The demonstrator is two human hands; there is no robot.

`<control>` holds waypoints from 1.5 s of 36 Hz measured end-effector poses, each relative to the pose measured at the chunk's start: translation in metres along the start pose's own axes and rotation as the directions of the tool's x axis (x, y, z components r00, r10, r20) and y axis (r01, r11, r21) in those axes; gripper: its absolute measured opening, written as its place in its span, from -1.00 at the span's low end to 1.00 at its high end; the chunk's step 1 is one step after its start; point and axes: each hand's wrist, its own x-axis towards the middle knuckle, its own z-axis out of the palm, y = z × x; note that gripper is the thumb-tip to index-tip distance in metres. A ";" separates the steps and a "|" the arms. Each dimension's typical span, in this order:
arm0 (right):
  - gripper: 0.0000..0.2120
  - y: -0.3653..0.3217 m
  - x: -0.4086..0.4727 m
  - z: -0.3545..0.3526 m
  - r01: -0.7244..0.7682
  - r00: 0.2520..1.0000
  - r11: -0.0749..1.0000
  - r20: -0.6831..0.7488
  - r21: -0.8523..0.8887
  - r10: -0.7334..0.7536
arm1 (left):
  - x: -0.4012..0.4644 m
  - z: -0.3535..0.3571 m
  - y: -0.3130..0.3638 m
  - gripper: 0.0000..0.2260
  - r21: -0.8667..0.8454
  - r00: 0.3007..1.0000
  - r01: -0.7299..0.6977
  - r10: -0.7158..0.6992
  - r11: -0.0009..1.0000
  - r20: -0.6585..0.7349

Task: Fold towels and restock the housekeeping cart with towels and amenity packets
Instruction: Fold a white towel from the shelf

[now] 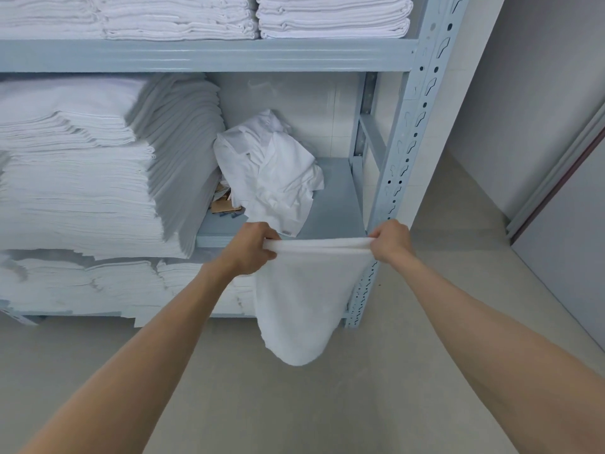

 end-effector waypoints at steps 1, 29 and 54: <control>-0.59 -0.002 0.000 -0.005 0.011 1.000 1.000 0.008 -0.027 -0.011 | 0.001 0.000 -0.001 -0.78 -0.012 0.999 0.009 -0.009 1.000 -0.033; -0.87 -0.099 -0.055 0.023 0.653 0.743 0.756 0.232 -0.043 -0.628 | -0.032 0.027 0.003 -0.56 -0.744 0.957 0.142 -0.284 0.652 -0.066; -0.73 -0.103 -0.027 -0.033 0.636 0.752 0.750 -0.073 -0.178 -0.655 | -0.025 0.065 0.014 -0.77 -0.856 0.959 0.277 -0.184 0.437 0.216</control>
